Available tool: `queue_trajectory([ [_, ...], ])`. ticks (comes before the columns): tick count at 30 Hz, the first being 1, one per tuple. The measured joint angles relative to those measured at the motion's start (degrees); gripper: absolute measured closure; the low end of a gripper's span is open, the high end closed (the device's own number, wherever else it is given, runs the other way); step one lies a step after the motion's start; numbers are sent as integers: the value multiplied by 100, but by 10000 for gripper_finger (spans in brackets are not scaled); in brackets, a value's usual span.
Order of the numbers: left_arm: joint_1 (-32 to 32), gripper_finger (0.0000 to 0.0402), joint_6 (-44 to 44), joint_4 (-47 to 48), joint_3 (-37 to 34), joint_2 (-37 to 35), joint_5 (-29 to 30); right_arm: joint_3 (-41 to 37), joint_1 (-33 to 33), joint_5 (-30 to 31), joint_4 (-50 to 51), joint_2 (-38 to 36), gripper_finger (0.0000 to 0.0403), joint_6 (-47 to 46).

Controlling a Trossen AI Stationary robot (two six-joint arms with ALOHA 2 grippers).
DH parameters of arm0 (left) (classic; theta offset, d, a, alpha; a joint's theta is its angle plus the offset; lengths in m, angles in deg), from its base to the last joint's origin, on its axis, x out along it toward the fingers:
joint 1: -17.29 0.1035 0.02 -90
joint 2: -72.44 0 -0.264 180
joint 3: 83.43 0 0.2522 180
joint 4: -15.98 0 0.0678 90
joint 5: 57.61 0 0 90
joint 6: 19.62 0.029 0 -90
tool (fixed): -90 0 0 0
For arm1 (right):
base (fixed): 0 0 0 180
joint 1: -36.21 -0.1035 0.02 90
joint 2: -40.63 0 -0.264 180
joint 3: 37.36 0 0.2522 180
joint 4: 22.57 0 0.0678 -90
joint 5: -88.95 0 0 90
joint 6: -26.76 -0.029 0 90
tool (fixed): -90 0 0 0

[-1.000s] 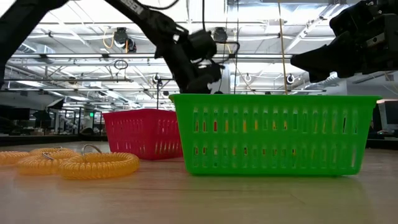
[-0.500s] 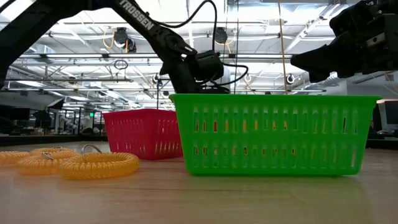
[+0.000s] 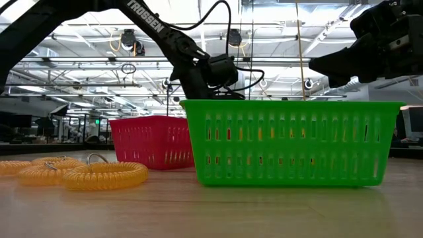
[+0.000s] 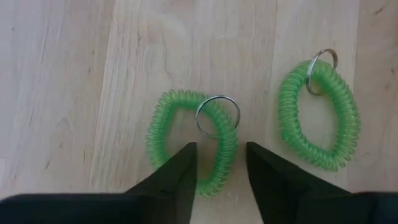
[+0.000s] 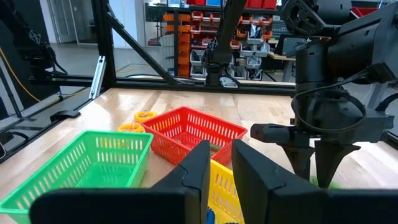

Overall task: Sort spring keychains
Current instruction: Put the green spring keychain into the red bin

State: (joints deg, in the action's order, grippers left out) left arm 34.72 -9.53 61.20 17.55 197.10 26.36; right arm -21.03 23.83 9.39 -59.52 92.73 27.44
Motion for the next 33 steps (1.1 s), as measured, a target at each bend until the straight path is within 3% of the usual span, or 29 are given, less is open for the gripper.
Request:
queue_trajectory([
  [11,0,391,-9,12,-7,9,1,-1,1,0,-1,0,346,0],
  [18,0,366,-29,14,-13,9,1,0,1,-1,1,0,346,0],
  [25,0,393,-35,21,-13,9,3,-2,1,-1,1,0,346,0],
  [33,0,379,-53,23,-15,9,4,0,0,0,2,0,346,0],
])
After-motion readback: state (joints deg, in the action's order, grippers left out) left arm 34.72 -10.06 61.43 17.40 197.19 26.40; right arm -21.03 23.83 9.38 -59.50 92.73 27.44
